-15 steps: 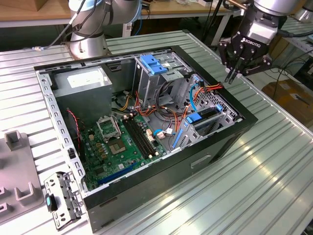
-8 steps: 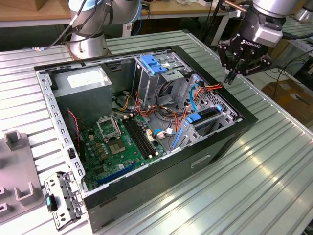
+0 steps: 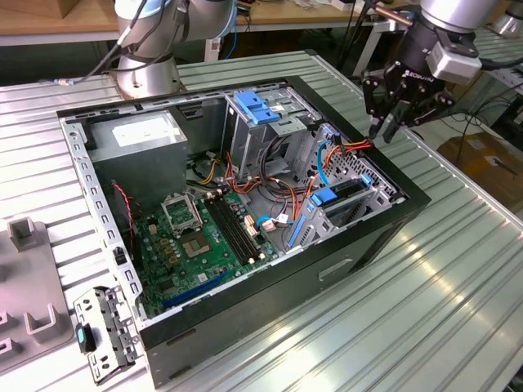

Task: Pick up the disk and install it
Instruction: 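Insert the first disk wire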

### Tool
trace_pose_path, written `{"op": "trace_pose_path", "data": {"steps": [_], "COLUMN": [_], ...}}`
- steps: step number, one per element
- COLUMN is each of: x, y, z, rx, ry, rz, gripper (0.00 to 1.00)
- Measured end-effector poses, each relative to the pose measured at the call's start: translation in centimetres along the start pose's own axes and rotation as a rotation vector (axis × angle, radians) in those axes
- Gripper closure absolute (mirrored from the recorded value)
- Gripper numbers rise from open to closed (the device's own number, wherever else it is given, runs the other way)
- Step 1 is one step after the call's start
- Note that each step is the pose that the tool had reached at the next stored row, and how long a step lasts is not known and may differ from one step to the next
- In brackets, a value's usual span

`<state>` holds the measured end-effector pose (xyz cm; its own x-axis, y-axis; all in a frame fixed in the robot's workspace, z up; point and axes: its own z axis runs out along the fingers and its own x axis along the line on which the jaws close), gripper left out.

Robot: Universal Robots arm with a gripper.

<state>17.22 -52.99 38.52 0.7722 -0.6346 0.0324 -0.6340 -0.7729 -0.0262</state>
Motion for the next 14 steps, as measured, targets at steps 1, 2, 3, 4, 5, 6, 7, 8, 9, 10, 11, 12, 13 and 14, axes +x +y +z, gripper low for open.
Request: {"op": "trace_pose_path", "data": {"steps": [1, 2, 3, 4, 5, 6, 7, 8, 9, 10, 11, 12, 13, 14], "x": [0.00, -0.01, -0.01, -0.01, -0.01, -0.01, -0.01, -0.02, -0.03, -0.03, -0.03, -0.03, -0.03, -0.03], "y": [0.00, 0.00, 0.01, 0.01, 0.01, 0.01, 0.01, 0.01, 0.00, 0.01, 0.01, 0.00, 0.01, 0.00], "z": [0.08, 0.13, 0.20, 0.25, 0.29, 0.36, 0.44, 0.48, 0.56, 0.61, 0.61, 0.62, 0.62, 0.62], "rx": [0.0008, 0.0013, 0.0022, 0.0031, 0.0043, 0.0059, 0.0082, 0.0101, 0.0126, 0.0136, 0.0137, 0.0137, 0.0138, 0.0137], "ry": [-0.0007, -0.0010, -0.0018, -0.0025, -0.0034, -0.0047, -0.0064, -0.0077, -0.0097, -0.0105, -0.0106, -0.0107, -0.0106, -0.0107], "rz": [-0.027, -0.042, -0.064, -0.083, -0.100, -0.118, -0.144, -0.159, -0.180, -0.192, -0.192, -0.192, -0.192, -0.192], "gripper": [0.69, 0.69, 0.69, 0.69, 0.69, 0.69, 0.69, 0.69, 0.69, 0.69, 0.69, 0.69, 0.69, 0.69]}}
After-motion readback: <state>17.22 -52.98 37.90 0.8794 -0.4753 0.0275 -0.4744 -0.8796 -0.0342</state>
